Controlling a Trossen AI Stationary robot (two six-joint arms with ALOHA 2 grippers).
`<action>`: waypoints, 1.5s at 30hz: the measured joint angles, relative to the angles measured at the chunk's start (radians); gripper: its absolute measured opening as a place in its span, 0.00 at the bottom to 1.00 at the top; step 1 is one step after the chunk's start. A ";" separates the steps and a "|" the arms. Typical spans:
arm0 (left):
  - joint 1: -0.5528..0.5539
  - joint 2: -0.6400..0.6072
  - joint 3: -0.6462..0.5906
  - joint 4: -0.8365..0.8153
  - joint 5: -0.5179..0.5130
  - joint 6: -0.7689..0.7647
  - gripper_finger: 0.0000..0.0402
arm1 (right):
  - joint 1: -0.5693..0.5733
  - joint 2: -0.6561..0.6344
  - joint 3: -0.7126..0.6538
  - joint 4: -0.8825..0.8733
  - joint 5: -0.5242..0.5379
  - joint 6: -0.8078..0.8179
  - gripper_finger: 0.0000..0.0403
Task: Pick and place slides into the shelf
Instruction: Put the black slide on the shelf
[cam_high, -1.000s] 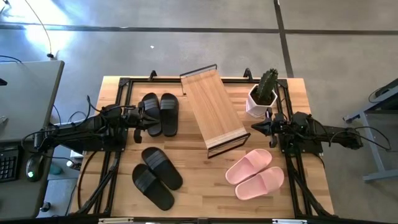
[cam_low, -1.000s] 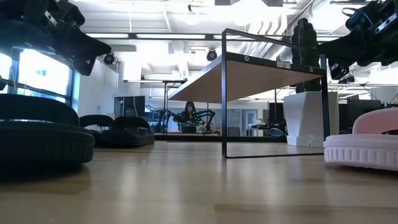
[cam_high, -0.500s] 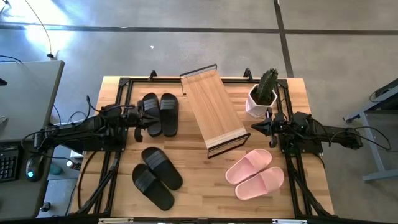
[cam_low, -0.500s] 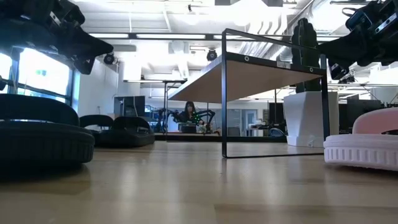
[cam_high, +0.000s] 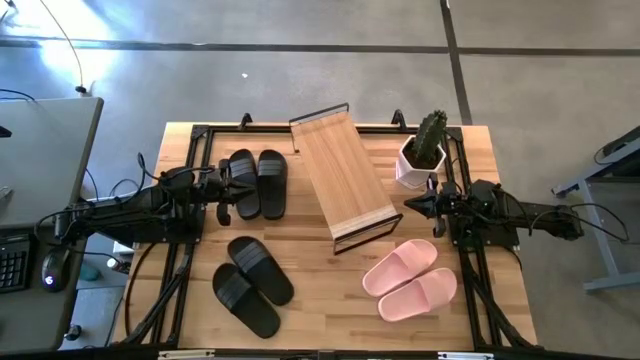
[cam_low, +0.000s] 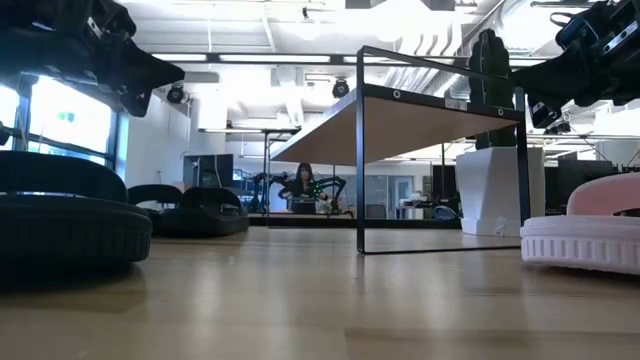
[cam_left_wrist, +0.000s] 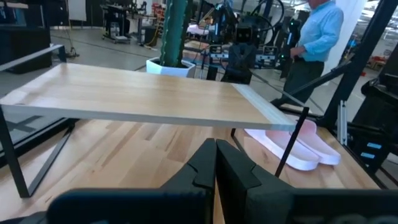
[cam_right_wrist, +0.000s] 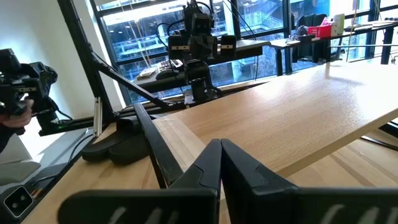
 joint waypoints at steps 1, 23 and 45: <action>0.000 -0.001 0.000 0.001 0.000 -0.002 0.00 | 0.000 0.000 0.000 0.000 0.000 0.000 0.00; 0.000 0.149 0.486 -0.244 -0.244 0.109 0.00 | 0.000 0.000 0.000 0.000 0.000 0.008 0.00; 0.000 1.175 1.118 -1.470 -0.641 -0.013 0.00 | 0.000 0.000 0.000 0.000 -0.008 0.092 0.00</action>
